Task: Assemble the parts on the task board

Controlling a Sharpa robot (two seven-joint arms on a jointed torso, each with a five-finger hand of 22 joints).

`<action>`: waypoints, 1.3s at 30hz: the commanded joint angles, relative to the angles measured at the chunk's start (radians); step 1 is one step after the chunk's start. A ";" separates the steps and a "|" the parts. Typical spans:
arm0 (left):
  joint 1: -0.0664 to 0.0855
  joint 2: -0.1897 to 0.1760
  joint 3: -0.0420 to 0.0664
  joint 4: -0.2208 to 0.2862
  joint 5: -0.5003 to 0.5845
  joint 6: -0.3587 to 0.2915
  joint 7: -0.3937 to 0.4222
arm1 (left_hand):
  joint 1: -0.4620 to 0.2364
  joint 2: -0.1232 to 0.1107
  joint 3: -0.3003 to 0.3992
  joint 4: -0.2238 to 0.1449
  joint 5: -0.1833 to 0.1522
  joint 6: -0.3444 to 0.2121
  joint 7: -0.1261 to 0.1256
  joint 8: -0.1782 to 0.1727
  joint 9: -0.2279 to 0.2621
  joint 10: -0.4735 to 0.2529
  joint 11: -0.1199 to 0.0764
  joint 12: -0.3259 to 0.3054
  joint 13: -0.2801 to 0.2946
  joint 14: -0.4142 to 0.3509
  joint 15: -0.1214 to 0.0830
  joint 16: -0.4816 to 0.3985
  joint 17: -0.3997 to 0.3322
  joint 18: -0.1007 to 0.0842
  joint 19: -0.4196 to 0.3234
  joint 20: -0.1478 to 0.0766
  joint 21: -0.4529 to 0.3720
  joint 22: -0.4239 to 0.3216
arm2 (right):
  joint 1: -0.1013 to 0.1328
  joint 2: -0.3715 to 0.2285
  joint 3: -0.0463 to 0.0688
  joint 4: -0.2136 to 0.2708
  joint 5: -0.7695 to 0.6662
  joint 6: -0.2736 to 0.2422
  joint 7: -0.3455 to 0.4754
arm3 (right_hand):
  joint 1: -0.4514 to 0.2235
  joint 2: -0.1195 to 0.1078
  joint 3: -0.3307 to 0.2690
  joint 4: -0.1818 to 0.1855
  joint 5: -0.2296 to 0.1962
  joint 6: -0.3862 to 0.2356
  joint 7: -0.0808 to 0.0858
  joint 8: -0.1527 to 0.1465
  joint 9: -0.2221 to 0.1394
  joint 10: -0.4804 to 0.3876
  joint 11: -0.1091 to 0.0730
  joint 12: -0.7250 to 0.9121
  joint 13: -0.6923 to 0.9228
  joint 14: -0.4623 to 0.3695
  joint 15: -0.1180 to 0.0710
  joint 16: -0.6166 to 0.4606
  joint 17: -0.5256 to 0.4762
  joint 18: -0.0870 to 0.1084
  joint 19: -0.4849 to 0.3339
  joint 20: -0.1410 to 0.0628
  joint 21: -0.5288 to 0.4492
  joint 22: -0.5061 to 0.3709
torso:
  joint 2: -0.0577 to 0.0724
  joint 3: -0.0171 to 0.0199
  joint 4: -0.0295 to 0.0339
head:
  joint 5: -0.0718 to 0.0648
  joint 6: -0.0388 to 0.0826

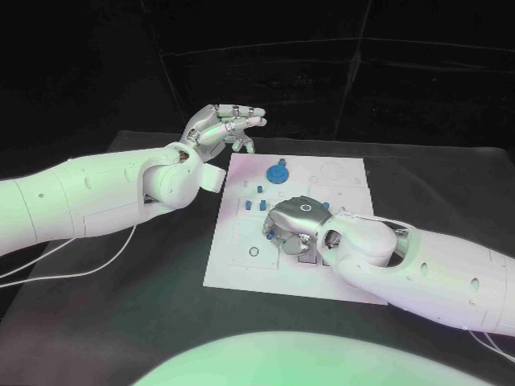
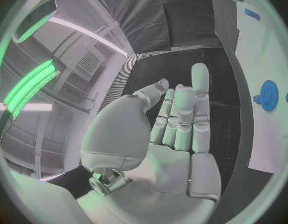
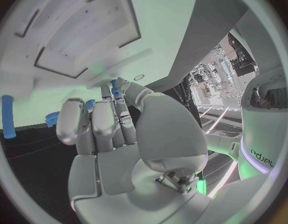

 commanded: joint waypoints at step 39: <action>0.001 -0.004 -0.003 -0.003 0.003 0.021 -0.006 | -0.009 -0.004 -0.006 0.000 0.001 -0.008 0.002 0.006 0.000 -0.010 -0.001 0.008 0.000 -0.009 0.000 -0.004 -0.004 0.006 -0.007 0.002 -0.005 -0.002 | 0.043 -0.182 0.001 0.134 0.075 -0.131 -0.030 | -0.019 -0.069 -0.103 0.045 0.028 -0.157 -0.017 -0.003 -0.002 -0.100 -0.003 0.014 0.002 -0.001 0.009 -0.008 -0.040 0.000 -0.023 0.008 -0.029 -0.038 | -0.001 0.0004 -0.0026 | -0.016 0.018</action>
